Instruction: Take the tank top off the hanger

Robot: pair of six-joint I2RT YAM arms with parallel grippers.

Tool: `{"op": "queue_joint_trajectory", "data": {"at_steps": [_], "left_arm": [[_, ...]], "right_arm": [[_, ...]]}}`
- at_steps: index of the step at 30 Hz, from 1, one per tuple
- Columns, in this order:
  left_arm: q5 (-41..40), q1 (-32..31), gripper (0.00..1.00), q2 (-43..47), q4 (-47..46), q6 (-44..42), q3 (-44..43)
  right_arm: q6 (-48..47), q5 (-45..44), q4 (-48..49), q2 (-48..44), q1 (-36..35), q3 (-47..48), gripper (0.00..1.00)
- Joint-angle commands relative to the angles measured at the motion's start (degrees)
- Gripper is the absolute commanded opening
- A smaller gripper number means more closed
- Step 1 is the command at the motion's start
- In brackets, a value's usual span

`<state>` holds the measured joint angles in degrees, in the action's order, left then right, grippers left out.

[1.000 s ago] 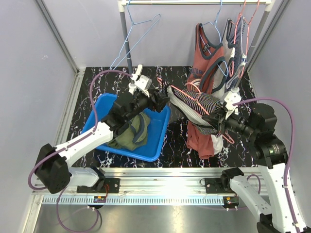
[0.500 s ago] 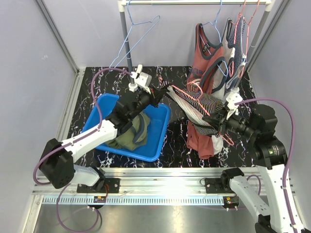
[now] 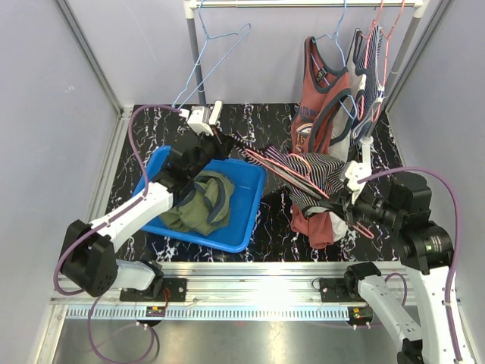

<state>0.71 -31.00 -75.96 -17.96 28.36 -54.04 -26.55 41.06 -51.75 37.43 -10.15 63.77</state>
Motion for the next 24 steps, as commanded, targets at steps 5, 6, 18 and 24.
{"op": "queue_joint_trajectory", "data": {"at_steps": [5, 6, 18, 24], "left_arm": [[6.0, 1.9, 0.00, -3.6, 1.1, 3.3, -4.4], [6.7, 2.0, 0.00, -3.8, 1.1, 2.8, -4.6], [33.1, 1.9, 0.71, 1.9, -18.3, 3.3, 3.1], [33.9, 1.9, 0.93, 14.2, -4.6, -15.9, 2.8]], "right_arm": [[0.9, 0.4, -0.4, -1.7, 0.3, 5.1, 0.00], [2.0, 0.5, 0.8, -1.5, 0.3, 5.4, 0.00], [7.8, -13.5, 8.4, 2.6, 0.4, 4.1, 0.00], [-2.2, -9.9, 2.5, 4.1, 0.4, 4.3, 0.00]]}}
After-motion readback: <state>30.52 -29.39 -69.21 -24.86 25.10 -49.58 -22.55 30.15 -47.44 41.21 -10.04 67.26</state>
